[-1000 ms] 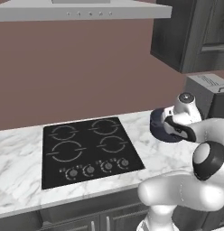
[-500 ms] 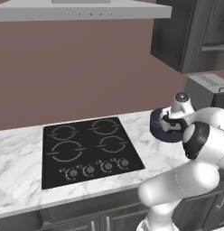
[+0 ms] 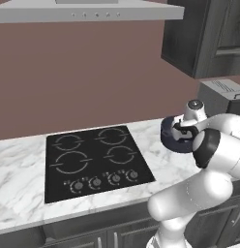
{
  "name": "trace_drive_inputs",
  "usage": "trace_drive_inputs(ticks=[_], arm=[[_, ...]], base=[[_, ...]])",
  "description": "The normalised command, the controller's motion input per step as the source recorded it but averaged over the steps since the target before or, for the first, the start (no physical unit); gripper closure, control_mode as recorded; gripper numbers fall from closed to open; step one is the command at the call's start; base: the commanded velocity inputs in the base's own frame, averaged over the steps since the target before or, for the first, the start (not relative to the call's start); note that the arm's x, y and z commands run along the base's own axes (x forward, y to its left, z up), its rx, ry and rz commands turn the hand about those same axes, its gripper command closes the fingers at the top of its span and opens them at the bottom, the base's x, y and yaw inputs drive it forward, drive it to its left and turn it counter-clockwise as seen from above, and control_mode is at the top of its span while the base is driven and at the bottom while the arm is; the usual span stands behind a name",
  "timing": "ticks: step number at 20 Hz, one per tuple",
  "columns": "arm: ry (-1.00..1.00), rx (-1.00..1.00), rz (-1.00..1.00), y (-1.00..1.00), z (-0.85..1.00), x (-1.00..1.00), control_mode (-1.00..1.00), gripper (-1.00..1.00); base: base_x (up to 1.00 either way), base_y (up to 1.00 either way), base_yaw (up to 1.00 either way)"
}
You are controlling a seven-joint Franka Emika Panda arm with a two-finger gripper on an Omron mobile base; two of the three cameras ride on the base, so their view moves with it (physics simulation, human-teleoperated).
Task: Turn on the sink faucet. Then move the garlic from the counter to the sink. Turn off the sink. Move the vegetable from the sink to the pot next to the stove. Finally move the pot to the rear left burner.
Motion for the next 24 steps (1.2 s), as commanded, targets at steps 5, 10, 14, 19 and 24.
trace_drive_inputs(ticks=[5,10,14,19,24], arm=[[0.00,0.00,0.00,0.00,-0.01,0.00,-1.00,-1.00],[-0.03,0.01,0.00,0.00,0.02,0.00,-1.00,-1.00],[-0.02,0.00,0.00,0.10,0.21,-0.05,-1.00,-1.00],[-0.01,0.00,-0.02,0.25,0.11,-0.03,-1.00,-1.00],[0.04,0.00,-0.01,0.06,-0.03,0.08,-1.00,-1.00]], base=[[0.00,0.00,0.00],[0.00,0.00,0.00],[0.00,0.00,0.00],[0.00,0.00,0.00],[0.00,0.00,0.00]])
